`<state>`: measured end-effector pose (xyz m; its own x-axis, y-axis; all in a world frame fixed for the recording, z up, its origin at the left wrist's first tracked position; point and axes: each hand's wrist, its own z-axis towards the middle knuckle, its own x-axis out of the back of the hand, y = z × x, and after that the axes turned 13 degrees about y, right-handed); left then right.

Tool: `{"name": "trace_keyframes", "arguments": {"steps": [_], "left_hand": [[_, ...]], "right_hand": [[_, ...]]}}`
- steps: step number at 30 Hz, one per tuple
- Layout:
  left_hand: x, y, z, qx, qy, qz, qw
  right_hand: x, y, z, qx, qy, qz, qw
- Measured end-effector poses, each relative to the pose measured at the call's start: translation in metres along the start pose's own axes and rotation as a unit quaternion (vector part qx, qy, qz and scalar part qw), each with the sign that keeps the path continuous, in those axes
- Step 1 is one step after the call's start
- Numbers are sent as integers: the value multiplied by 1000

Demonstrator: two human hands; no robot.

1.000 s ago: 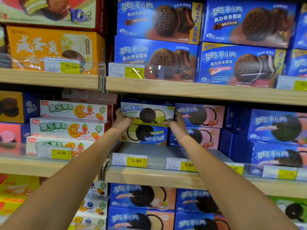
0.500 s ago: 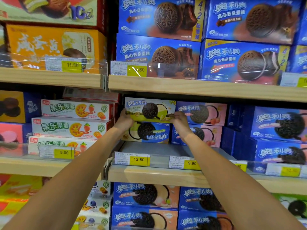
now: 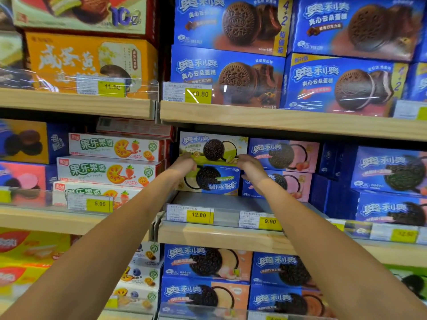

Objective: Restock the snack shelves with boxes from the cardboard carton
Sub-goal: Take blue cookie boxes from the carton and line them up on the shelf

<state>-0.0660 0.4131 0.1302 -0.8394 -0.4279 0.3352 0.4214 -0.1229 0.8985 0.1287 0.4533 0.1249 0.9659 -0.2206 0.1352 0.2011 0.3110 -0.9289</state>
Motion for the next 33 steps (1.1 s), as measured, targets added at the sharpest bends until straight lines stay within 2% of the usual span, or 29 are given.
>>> {"name": "trace_keyframes", "arguments": {"steps": [4, 9, 17, 24, 33], "left_hand": [[-4, 14, -23, 30, 46, -12, 998], [-2, 8, -57, -11, 22, -136, 990], [17, -4, -106, -18, 39, -162, 986], [23, -41, -157, -9, 56, -166, 984], [11, -140, -220, 85, 3, -141, 986]], "right_hand": [[0, -8, -17, -24, 4, 36, 999], [6, -12, -45, -14, -7, 75, 997], [13, -22, -115, -12, -12, 97, 995], [4, 8, -184, -49, -41, 85, 994], [-19, 86, -261, -151, -43, 39, 987]]}}
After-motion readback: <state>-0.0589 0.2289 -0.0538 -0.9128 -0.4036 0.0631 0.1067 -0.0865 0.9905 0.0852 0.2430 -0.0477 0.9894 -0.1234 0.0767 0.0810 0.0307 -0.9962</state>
